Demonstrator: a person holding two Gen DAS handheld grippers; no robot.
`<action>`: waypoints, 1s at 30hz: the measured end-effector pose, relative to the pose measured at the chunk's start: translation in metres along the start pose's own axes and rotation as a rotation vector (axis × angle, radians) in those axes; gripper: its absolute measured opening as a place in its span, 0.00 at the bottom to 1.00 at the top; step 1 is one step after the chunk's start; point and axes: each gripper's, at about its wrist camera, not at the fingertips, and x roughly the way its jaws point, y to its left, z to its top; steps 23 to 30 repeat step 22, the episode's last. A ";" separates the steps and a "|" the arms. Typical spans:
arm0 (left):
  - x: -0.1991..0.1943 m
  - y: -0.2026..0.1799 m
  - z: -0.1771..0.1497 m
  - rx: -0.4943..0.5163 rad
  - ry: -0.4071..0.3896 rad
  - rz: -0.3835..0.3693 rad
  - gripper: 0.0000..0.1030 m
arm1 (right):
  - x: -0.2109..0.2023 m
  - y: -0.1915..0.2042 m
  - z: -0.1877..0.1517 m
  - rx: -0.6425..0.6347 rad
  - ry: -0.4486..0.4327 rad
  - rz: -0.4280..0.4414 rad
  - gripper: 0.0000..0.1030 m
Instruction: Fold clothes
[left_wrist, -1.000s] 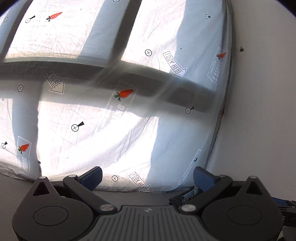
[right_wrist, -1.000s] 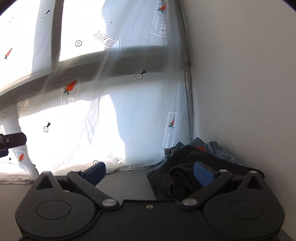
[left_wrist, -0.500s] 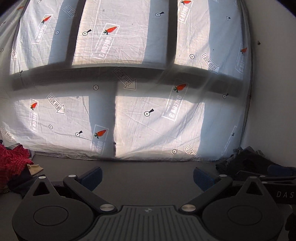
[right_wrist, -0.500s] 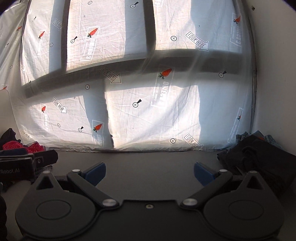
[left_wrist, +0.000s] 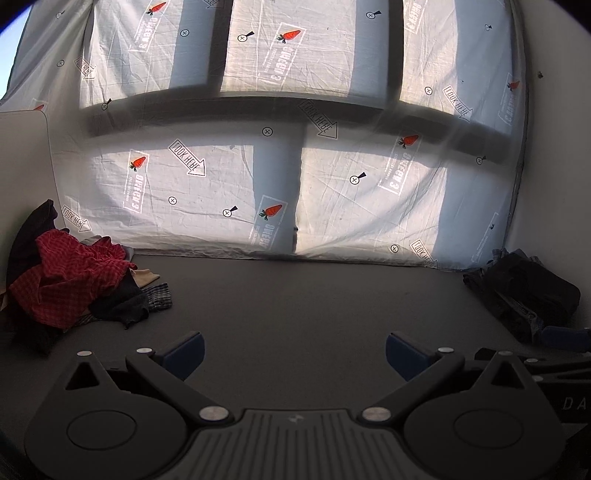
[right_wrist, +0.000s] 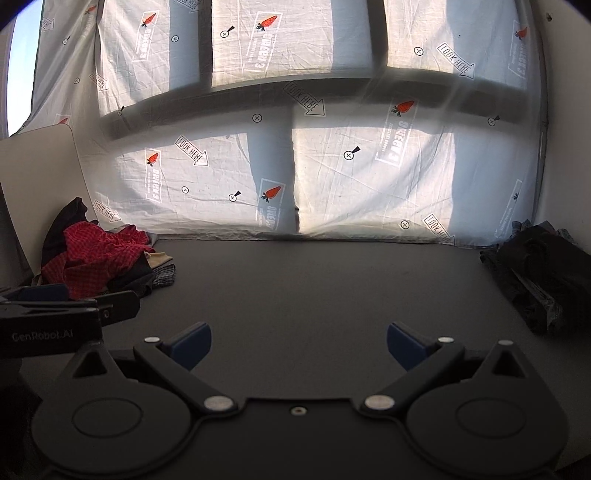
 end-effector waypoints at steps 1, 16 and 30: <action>-0.004 0.005 -0.005 -0.001 0.008 -0.002 1.00 | -0.004 0.006 -0.004 -0.002 0.007 -0.003 1.00; -0.039 0.038 -0.034 0.035 0.053 -0.026 1.00 | -0.031 0.051 -0.041 0.055 0.064 -0.031 1.00; -0.042 0.041 -0.036 0.040 0.058 -0.031 1.00 | -0.033 0.055 -0.044 0.069 0.069 -0.038 1.00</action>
